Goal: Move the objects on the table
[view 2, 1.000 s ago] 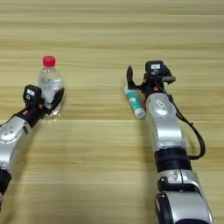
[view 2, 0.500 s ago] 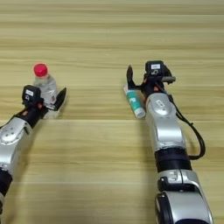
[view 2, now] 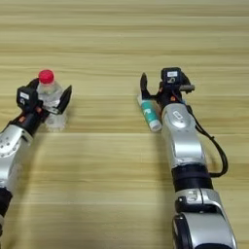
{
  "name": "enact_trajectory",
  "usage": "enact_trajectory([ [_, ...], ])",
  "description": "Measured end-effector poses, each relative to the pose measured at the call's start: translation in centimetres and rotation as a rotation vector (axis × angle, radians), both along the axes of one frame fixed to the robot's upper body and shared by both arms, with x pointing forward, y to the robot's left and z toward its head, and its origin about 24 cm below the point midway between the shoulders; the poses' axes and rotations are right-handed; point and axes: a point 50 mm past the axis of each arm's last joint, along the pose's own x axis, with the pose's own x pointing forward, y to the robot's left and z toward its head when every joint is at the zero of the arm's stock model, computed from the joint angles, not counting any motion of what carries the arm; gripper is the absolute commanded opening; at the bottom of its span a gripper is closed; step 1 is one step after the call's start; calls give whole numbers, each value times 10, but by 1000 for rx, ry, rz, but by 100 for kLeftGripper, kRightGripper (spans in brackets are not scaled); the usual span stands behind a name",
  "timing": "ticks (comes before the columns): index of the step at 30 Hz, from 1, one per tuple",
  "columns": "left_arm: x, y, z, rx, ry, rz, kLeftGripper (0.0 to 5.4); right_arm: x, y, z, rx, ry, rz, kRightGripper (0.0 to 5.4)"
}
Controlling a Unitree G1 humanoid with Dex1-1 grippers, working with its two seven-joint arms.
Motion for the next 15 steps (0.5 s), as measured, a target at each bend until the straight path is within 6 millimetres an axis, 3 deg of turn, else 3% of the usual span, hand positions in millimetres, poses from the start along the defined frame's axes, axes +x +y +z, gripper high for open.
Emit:
enact_trajectory([
  [15, -6, -1, 26, -84, -123, -36, 538, 0, 0, 0, 0, 0, 1, 540],
])
